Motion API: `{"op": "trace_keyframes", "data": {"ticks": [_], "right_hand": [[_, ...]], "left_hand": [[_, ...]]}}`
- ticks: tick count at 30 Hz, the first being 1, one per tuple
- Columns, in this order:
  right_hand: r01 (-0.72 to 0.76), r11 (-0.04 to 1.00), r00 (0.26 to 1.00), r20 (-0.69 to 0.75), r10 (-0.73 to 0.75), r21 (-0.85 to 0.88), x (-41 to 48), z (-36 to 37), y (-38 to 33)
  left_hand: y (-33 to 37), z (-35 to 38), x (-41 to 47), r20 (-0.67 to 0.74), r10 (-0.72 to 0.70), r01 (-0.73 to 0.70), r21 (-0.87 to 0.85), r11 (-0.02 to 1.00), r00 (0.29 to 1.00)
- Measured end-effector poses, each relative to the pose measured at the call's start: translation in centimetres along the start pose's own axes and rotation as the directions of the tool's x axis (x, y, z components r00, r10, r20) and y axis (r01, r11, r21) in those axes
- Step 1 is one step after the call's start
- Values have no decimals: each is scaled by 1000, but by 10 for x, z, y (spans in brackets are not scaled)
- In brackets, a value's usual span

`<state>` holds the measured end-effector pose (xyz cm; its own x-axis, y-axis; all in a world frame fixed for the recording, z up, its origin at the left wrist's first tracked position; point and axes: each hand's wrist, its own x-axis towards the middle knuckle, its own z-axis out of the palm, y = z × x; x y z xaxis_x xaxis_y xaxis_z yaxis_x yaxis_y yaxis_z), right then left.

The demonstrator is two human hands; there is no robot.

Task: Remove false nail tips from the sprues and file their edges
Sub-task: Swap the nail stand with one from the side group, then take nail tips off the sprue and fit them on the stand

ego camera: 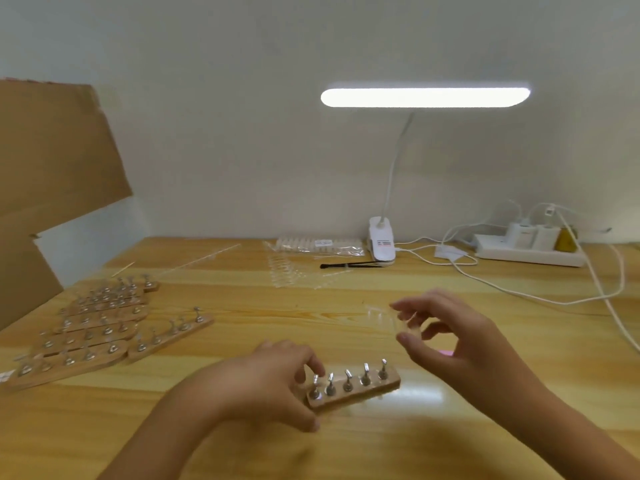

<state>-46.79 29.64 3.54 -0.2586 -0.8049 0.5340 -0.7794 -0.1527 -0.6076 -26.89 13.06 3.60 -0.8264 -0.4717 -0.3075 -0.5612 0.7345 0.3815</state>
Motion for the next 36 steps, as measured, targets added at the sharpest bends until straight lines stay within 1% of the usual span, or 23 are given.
{"op": "trace_keyframes", "data": {"ticks": [1, 2, 4, 5, 6, 9, 12, 14, 16, 18, 21, 23, 24, 26, 28, 29, 30, 31, 32, 33, 34, 35, 36], "right_hand": [[23, 999, 1000, -7, -23, -26, -3, 2, 2], [45, 997, 999, -10, -46, -55, -6, 4, 5], [85, 989, 996, -15, -88, -124, -10, 7, 8], [100, 981, 994, -17, -104, -165, -11, 7, 9], [114, 971, 993, -18, -120, -210, -13, 7, 9], [149, 941, 987, -12, -160, -303, -15, 6, 9], [166, 945, 984, -13, -177, -280, -16, 4, 9], [100, 986, 992, -66, -110, -135, -17, 6, 5], [-65, 983, 991, -106, 84, 170, -15, 8, -1], [-201, 876, 967, -56, 250, 438, -10, 6, -3], [-332, 774, 925, 27, 378, 538, -7, 4, -3], [-364, 710, 905, 49, 422, 603, -8, 6, -1], [-375, 663, 895, 66, 442, 648, -9, 7, 0], [-409, 558, 864, 109, 492, 722, -9, 10, 3], [-430, 447, 835, 158, 527, 784, -9, 14, 3], [-437, 391, 820, 180, 543, 810, -9, 17, 3], [-441, 343, 807, 200, 555, 829, -10, 19, 3], [-446, 309, 797, 215, 564, 840, -10, 20, 3], [-446, 293, 794, 223, 565, 846, -10, 21, 2], [-443, 305, 800, 217, 560, 843, -11, 20, 0], [-434, 356, 814, 191, 548, 828, -12, 19, -1], [-419, 447, 838, 147, 525, 791, -13, 17, -3], [-393, 564, 869, 92, 486, 726, -14, 16, -6]], "left_hand": [[4, -8, 1, -21, 12, -12, 5, 1000, 1000], [11, -15, 5, -113, 37, -41, -41, 998, 993], [29, -16, 19, -394, 60, -144, -187, 972, 917], [39, -13, 27, -495, 58, -208, -254, 944, 867], [49, -9, 35, -535, 57, -273, -334, 902, 843], [60, 4, 40, -453, 128, -402, -583, 706, 882], [52, 14, 35, -431, 158, -419, -621, 662, 888], [51, 17, 30, -466, 131, -439, -651, 619, 875], [50, 16, 28, -490, 117, -464, -683, 565, 864], [50, 13, 26, -497, 138, -489, -699, 522, 857], [51, 13, 24, -516, 206, -544, -681, 491, 832], [50, 17, 24, -607, 252, -627, -548, 555, 754], [49, 21, 26, -683, 283, -672, -405, 620, 673], [49, 26, 29, -800, 373, -692, -72, 719, 471], [48, 30, 32, -811, 513, -620, 253, 743, 283], [47, 32, 34, -775, 600, -549, 419, 723, 199], [45, 33, 35, -724, 676, -472, 552, 688, 139], [44, 33, 36, -686, 719, -420, 623, 660, 111], [42, 33, 36, -685, 719, -418, 623, 661, 116], [42, 32, 35, -721, 674, -460, 550, 697, 159], [44, 31, 33, -781, 573, -531, 385, 755, 249], [46, 30, 31, -814, 418, -594, 115, 796, 402], [49, 27, 28, -754, 244, -608, -248, 754, 610]]}}
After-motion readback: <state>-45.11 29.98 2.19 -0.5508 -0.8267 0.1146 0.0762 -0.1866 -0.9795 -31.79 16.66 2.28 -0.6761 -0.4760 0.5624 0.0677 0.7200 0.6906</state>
